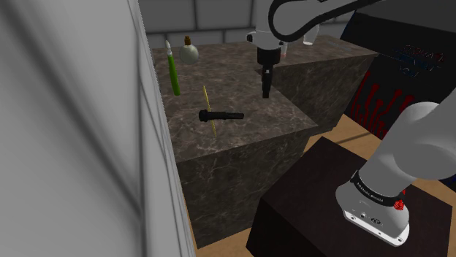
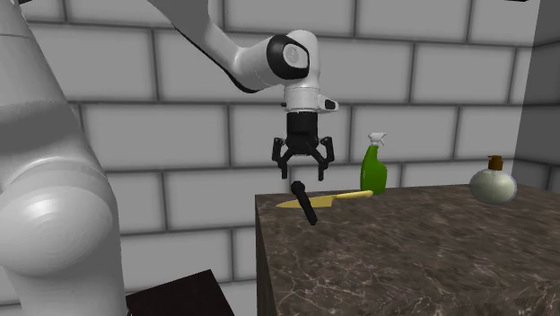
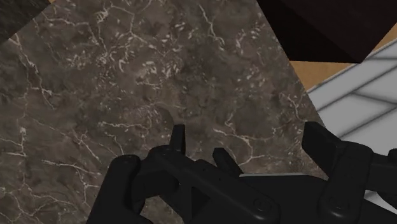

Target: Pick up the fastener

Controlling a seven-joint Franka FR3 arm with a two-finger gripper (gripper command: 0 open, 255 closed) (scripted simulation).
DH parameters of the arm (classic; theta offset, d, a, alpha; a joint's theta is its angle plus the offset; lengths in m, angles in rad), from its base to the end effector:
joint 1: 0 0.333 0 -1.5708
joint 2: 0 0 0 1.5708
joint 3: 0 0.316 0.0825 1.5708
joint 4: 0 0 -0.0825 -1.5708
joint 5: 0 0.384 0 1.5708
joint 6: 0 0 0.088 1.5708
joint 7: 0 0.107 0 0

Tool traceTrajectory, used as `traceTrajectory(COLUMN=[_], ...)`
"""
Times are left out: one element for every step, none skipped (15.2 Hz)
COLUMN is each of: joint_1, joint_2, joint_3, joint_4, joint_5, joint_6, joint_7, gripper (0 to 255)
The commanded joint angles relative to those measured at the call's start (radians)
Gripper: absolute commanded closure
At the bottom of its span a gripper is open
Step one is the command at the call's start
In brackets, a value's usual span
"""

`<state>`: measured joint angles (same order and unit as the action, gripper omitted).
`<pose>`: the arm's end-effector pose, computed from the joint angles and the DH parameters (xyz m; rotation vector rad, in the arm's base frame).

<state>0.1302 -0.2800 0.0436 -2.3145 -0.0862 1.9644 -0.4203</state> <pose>0.4468 0.0734 0.4488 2.9086 0.9443 -0.1243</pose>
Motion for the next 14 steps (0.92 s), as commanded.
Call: traceTrajectory(joint_1=[0.015, 0.021, 0.028, 0.034, 0.040, 0.046, 0.052, 0.058, 0.064, 0.070, 0.076, 0.082, 0.088, 0.090], joint_2=[0.063, 0.096, 0.129, 0.162, 0.194, 0.227, 0.259, 0.291, 0.323, 0.354, 0.385, 0.416, 0.447, 0.454], joint_3=[0.007, 0.012, 0.016, 0.021, 0.026, 0.031, 0.037, 0.042, 0.048, 0.054, 0.061, 0.067, 0.074, 0.075], joint_4=[0.021, 0.037, 0.054, 0.071, 0.089, 0.108, 0.128, 0.148, 0.169, 0.190, 0.212, 0.234, 0.257, 0.262], joint_5=[0.000, 0.000, -0.001, -0.001, -0.002, -0.004, -0.005, -0.007, -0.010, -0.013, -0.016, -0.020, -0.024, -0.025], joint_6=[0.051, 0.072, 0.092, 0.111, 0.129, 0.146, 0.162, 0.177, 0.192, 0.205, 0.218, 0.230, 0.241, 0.244], joint_7=[-0.033, -0.049, -0.065, -0.081, -0.096, -0.111, -0.126, -0.141, -0.155, -0.169, -0.183, -0.196, -0.209, -0.212], gripper=[0, 0, 0, 0, 0, 0, 0, 0, 0, 0, 0, 0, 0, 0])
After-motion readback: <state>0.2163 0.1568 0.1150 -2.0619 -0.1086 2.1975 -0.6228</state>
